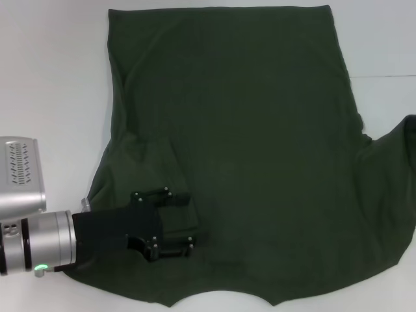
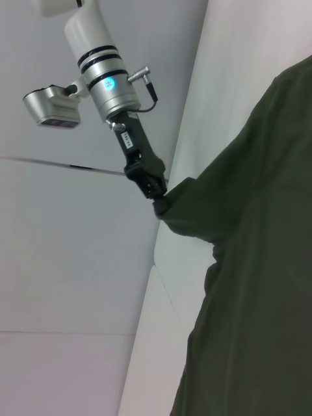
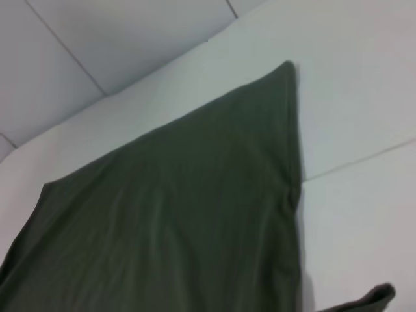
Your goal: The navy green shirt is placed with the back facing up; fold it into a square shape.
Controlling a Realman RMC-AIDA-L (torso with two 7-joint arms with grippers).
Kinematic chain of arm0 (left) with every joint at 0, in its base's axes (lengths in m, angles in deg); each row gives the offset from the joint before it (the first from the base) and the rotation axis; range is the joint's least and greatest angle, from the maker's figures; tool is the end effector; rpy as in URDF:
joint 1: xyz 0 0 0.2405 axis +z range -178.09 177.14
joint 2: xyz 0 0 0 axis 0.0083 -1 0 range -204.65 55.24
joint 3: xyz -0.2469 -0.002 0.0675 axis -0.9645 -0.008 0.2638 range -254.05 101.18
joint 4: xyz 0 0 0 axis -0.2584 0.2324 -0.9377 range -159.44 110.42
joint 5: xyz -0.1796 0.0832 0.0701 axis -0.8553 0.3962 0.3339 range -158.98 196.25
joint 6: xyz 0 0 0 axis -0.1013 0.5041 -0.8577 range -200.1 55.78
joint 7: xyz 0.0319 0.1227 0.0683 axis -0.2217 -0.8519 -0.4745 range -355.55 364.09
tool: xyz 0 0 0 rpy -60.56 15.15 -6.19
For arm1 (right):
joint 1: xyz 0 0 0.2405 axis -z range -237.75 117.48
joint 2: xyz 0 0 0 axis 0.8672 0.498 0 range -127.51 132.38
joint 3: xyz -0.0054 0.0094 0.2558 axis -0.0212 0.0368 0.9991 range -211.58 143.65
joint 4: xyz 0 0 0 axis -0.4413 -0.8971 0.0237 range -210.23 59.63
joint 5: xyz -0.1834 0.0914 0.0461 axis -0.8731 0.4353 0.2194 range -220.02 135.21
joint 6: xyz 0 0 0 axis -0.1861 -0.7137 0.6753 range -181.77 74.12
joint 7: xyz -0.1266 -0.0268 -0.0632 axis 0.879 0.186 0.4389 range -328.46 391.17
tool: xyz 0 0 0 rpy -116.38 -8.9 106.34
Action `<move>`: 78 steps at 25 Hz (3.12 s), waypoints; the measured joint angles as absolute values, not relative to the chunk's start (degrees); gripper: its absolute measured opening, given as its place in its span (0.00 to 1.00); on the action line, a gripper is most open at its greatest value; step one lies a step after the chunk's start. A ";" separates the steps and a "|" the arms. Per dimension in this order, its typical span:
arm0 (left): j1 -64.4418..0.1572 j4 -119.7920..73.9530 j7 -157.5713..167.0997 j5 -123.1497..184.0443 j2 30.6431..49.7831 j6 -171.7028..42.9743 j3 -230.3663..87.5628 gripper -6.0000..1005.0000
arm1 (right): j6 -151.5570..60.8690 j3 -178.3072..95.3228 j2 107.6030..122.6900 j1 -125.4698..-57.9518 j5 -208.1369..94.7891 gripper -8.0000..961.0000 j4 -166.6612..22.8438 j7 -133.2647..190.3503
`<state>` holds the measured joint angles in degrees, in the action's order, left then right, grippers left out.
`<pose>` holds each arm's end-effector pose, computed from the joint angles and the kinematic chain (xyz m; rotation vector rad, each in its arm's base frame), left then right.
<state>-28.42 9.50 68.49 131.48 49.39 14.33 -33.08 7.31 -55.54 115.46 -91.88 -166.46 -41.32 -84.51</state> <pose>-0.2555 0.3038 -0.0517 -2.7758 -0.4055 -0.7298 0.3601 0.3793 0.0825 -1.7979 1.4801 0.6313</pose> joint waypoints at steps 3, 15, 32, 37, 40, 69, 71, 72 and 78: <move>-28.43 9.51 68.62 131.48 49.40 14.32 -33.20 0.81 | 8.94 -59.41 114.44 -91.35 -166.57 0.06 -41.20 -89.66; -28.42 9.50 69.06 131.32 49.40 13.76 -33.08 0.81 | 16.34 -62.98 114.12 -93.96 -166.36 0.07 -39.56 -98.01; -28.21 9.55 69.21 131.44 49.37 12.92 -33.45 0.81 | 17.50 -63.04 120.59 -98.52 -164.17 0.09 -42.60 -92.02; -28.17 9.71 69.22 131.47 49.31 12.44 -33.46 0.81 | 17.00 -62.75 120.05 -98.37 -163.80 0.17 -42.51 -92.46; -28.28 9.62 69.22 131.48 49.31 11.87 -33.45 0.81 | 16.28 -62.41 119.48 -98.04 -163.78 0.37 -42.61 -92.97; -28.37 9.41 69.22 131.48 49.40 11.55 -33.20 0.81 | 14.02 -64.29 115.89 -94.81 -172.43 0.97 -43.95 -99.44; -28.38 9.41 69.22 131.49 49.40 11.51 -33.19 0.81 | 14.20 -64.28 115.67 -94.60 -172.43 0.97 -44.09 -99.45; -28.37 9.41 69.22 131.49 49.40 11.50 -33.19 0.81 | 14.30 -64.28 115.59 -94.51 -172.45 0.97 -44.22 -99.46; -28.25 9.37 69.22 131.49 49.46 11.50 -33.13 0.81 | 14.65 -64.28 116.38 -94.32 -172.41 0.97 -44.37 -99.12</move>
<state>-28.25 9.37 69.22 131.49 49.46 11.50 -33.13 14.65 -64.28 116.38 -94.32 -172.41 -44.37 -99.12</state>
